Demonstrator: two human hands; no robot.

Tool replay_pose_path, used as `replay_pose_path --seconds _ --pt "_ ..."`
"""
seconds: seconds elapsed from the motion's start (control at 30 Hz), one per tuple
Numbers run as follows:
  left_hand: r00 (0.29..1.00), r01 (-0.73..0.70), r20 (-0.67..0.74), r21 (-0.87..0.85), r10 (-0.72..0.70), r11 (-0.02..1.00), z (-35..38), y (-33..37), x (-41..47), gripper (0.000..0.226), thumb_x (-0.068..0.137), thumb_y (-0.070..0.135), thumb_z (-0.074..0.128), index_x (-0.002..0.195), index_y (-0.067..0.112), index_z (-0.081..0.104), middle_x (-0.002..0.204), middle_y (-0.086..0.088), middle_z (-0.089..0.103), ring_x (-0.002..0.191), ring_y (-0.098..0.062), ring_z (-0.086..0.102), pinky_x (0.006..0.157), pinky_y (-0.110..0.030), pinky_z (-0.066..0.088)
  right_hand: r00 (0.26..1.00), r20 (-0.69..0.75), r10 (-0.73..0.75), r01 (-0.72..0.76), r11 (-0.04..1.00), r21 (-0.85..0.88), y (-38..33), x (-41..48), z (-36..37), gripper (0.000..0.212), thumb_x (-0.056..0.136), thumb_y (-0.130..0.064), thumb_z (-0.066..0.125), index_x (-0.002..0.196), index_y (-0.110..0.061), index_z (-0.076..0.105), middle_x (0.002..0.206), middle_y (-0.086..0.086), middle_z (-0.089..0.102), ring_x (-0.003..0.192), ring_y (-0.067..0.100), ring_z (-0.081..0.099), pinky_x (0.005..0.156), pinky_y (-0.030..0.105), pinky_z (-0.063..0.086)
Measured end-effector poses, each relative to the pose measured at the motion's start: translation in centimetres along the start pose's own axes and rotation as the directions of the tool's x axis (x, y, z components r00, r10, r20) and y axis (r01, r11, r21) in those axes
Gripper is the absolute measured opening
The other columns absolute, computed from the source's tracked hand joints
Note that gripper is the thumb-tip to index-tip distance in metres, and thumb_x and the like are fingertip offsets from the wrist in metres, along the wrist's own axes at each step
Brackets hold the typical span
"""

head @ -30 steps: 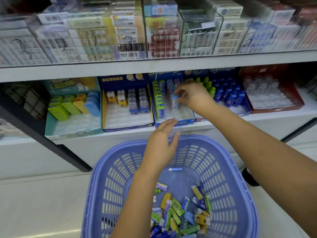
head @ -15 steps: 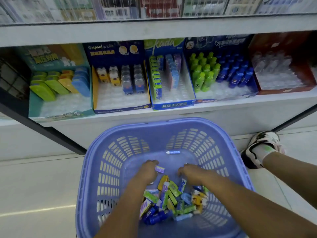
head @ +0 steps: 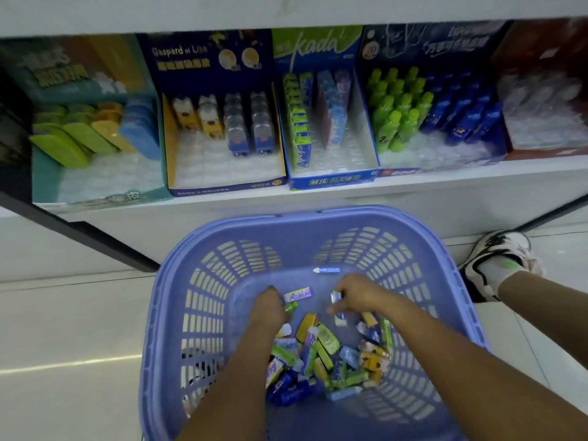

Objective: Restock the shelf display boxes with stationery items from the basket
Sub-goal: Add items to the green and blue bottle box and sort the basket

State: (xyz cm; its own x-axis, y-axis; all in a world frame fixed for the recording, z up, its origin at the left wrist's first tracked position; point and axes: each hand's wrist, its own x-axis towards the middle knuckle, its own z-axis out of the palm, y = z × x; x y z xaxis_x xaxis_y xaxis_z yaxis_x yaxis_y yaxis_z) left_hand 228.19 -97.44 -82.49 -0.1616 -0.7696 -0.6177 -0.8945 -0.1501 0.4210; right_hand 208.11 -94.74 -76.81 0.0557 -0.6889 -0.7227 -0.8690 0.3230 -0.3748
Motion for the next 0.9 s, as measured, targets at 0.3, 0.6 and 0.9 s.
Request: replay_pose_path --seconds 0.3,0.6,0.9 --pt "0.941 0.027 0.287 -0.596 0.181 0.803 -9.5 7.6 -4.9 0.021 0.091 0.005 0.049 0.072 0.011 0.054 0.067 -0.005 0.053 0.058 -0.012 0.051 0.057 -0.024 0.049 0.947 -0.265 -0.182 0.322 0.553 0.769 -3.4 -8.4 -8.1 0.012 0.085 0.004 0.060 0.087 -0.008 0.062 0.076 0.011 0.063 0.056 0.005 0.061 0.060 0.015 0.053" --pt "0.925 -0.255 -0.047 -0.812 0.377 0.526 -17.7 11.4 -10.6 0.022 0.095 0.035 0.050 0.083 0.018 0.057 0.053 0.006 0.052 0.044 -0.006 0.047 0.042 -0.016 0.038 0.530 -0.843 -0.091 0.730 0.554 0.399 -9.0 -13.3 -16.5 0.020 0.078 0.000 0.071 0.094 -0.009 0.062 0.077 0.006 0.062 0.062 0.005 0.060 0.061 0.014 0.052" --pt "0.939 -0.311 -0.208 -0.855 0.275 0.415 -19.5 10.9 -11.2 0.031 0.094 0.043 0.050 0.088 0.016 0.062 0.058 0.004 0.055 0.051 -0.010 0.048 0.049 -0.021 0.041 0.504 -0.799 -0.327 0.568 0.823 0.022 -13.0 -9.9 -18.0 0.020 0.075 -0.013 0.077 0.085 -0.023 0.063 0.080 -0.003 0.064 0.073 0.009 0.060 0.070 0.015 0.051"
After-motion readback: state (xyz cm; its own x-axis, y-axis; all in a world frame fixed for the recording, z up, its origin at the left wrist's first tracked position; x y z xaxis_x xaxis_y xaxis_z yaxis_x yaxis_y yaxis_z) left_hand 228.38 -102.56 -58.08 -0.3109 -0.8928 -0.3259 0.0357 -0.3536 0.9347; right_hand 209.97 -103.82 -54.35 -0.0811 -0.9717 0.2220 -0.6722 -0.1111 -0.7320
